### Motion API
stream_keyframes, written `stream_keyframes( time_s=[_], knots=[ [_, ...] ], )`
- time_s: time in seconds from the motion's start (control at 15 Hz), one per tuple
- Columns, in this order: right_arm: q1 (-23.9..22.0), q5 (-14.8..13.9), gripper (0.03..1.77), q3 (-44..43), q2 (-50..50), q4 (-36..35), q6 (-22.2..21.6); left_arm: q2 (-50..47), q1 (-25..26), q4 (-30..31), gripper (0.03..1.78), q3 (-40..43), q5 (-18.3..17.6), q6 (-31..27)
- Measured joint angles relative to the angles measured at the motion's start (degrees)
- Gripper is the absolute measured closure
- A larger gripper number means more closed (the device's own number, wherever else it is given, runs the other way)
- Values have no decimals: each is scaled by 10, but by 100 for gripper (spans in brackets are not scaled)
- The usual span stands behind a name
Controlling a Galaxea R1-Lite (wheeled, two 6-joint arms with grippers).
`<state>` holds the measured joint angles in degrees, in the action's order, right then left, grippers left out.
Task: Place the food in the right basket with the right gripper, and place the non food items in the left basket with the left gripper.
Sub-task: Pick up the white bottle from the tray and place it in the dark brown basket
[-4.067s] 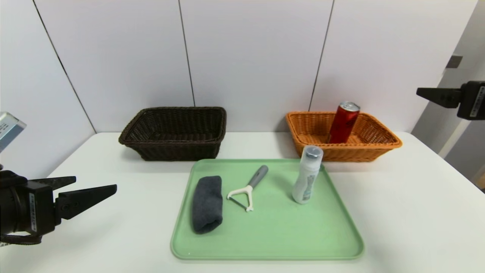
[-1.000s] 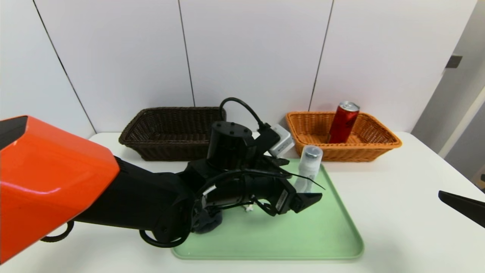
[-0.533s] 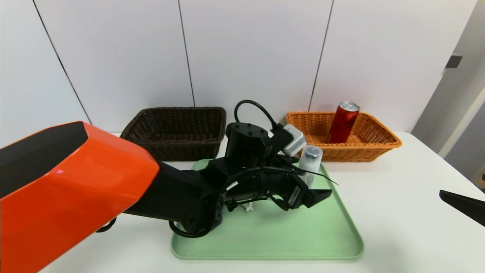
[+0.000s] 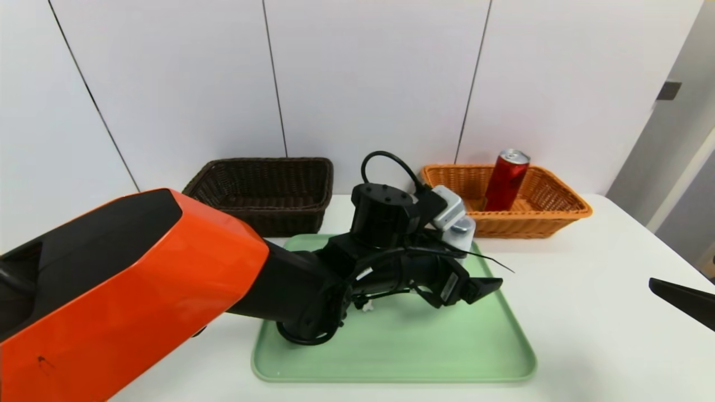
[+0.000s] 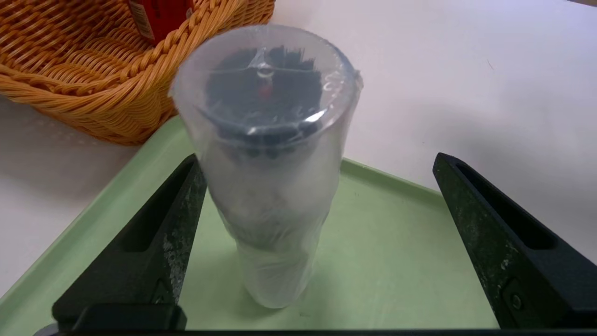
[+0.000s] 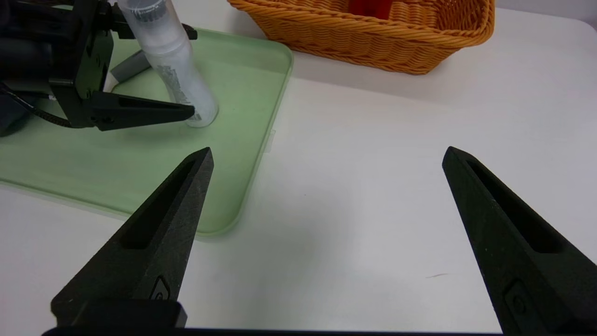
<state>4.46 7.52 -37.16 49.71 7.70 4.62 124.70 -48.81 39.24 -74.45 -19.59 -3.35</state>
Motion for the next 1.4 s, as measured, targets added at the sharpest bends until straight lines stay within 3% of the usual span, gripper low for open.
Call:
stream_keyframes(
  time_s=[0.2, 0.4, 0.67, 1.13, 1.4],
  knots=[
    [0, 0, 11, 1, 0, 0, -1, 6, 0, -1, 15, -10, 0, 1],
    [-1, -1, 11, 1, -2, 1, -1, 8, -1, 1, 66, -13, 1, 0],
    [-2, -1, 11, 0, -3, 1, -5, 9, -1, 0, 112, -14, 2, 1],
    [-2, -1, 11, 0, -8, 1, -8, -30, 7, -4, 117, -10, 19, 5],
    [-3, -1, 11, -3, -9, 0, -16, -85, 56, -69, 117, -35, 23, 5]
  ],
)
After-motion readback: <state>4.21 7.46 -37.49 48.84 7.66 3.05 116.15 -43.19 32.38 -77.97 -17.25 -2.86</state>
